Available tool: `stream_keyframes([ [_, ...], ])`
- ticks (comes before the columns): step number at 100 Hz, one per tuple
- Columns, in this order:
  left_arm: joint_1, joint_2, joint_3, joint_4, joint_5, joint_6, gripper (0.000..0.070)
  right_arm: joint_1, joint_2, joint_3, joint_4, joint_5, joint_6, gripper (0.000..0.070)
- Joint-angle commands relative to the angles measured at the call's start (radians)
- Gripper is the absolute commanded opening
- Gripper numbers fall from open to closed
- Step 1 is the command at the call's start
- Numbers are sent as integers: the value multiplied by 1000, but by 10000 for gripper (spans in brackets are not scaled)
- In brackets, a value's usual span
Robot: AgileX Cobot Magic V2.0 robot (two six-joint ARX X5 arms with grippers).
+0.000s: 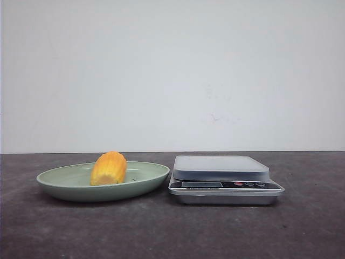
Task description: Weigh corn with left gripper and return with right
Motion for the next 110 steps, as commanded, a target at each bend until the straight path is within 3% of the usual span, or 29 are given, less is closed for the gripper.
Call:
stream_keyframes([
  [1, 1, -1, -18, -5, 3, 22, 0, 5, -2, 11, 10, 3, 10, 8],
  [110, 1, 0, -18, -4, 4, 34, 0, 5, -2, 11, 10, 3, 10, 8],
])
